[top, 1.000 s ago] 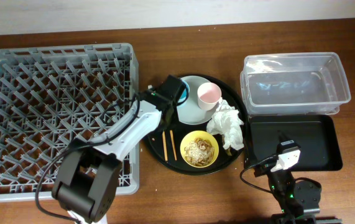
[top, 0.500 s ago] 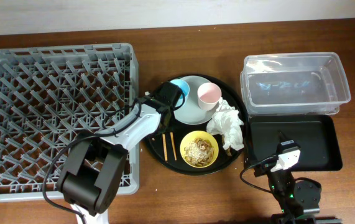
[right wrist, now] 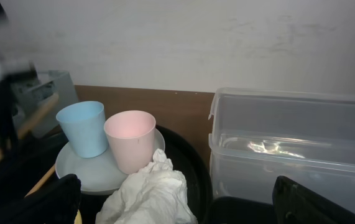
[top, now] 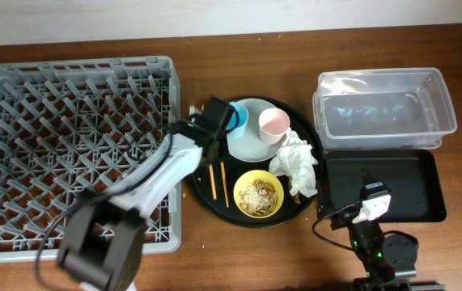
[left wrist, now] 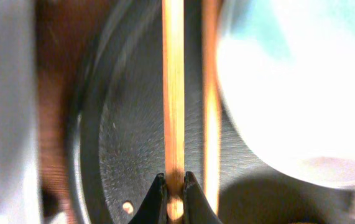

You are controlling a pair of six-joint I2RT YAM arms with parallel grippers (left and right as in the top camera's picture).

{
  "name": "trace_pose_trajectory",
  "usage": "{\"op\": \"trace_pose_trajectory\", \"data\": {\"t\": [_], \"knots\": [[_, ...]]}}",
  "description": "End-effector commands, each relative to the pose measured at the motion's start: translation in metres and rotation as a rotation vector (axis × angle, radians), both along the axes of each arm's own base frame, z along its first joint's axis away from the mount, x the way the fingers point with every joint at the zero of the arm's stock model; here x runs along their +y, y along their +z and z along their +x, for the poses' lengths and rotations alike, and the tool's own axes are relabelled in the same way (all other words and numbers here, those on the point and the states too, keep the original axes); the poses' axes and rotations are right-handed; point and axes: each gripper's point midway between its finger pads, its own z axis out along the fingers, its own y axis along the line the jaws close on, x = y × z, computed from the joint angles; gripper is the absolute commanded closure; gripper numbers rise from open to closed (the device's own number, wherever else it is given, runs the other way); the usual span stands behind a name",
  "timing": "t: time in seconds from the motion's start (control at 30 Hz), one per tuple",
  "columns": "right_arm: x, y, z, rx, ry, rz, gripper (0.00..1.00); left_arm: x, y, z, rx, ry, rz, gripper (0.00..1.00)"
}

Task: Sort waste into correct bins and load items into the dishwasher rack
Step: 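Carry the chopstick with the left gripper into the dish rack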

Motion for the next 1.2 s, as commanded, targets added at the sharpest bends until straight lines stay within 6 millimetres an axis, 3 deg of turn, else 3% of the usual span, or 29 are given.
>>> {"op": "trace_pose_trajectory", "data": {"t": [0.0, 0.13, 0.27, 0.37, 0.73, 0.9, 1.07, 1.17], "knots": [[-0.003, -0.003, 0.0, 0.008, -0.014, 0.007, 0.02, 0.008, 0.092, 0.016, -0.231, -0.152, 0.009, 0.95], [-0.003, -0.003, 0.0, 0.008, -0.014, 0.007, 0.02, 0.054, 0.121, 0.019, -0.292, -0.174, 0.109, 1.0], [-0.003, -0.003, 0.0, 0.008, -0.014, 0.007, 0.02, 0.098, 0.107, 0.021, -0.218, -0.139, 0.172, 1.0], [-0.003, -0.003, 0.0, 0.008, -0.014, 0.007, 0.02, 0.114, 0.092, 0.022, -0.163, -0.104, 0.183, 0.99], [-0.003, -0.003, 0.0, 0.008, -0.014, 0.007, 0.02, 0.116, 0.037, 0.027, -0.021, -0.103, 0.201, 0.91], [-0.003, -0.003, 0.0, 0.008, -0.014, 0.007, 0.02, 0.13, 0.037, 0.032, -0.035, 0.011, 0.207, 0.66], [-0.003, -0.003, 0.0, 0.008, -0.014, 0.007, 0.02, 0.131, 0.037, 0.032, -0.034, 0.013, 0.2, 0.63], [-0.003, -0.003, 0.0, 0.008, -0.014, 0.007, 0.02, 0.124, 0.052, 0.032, -0.052, -0.001, 0.156, 0.63]]}}
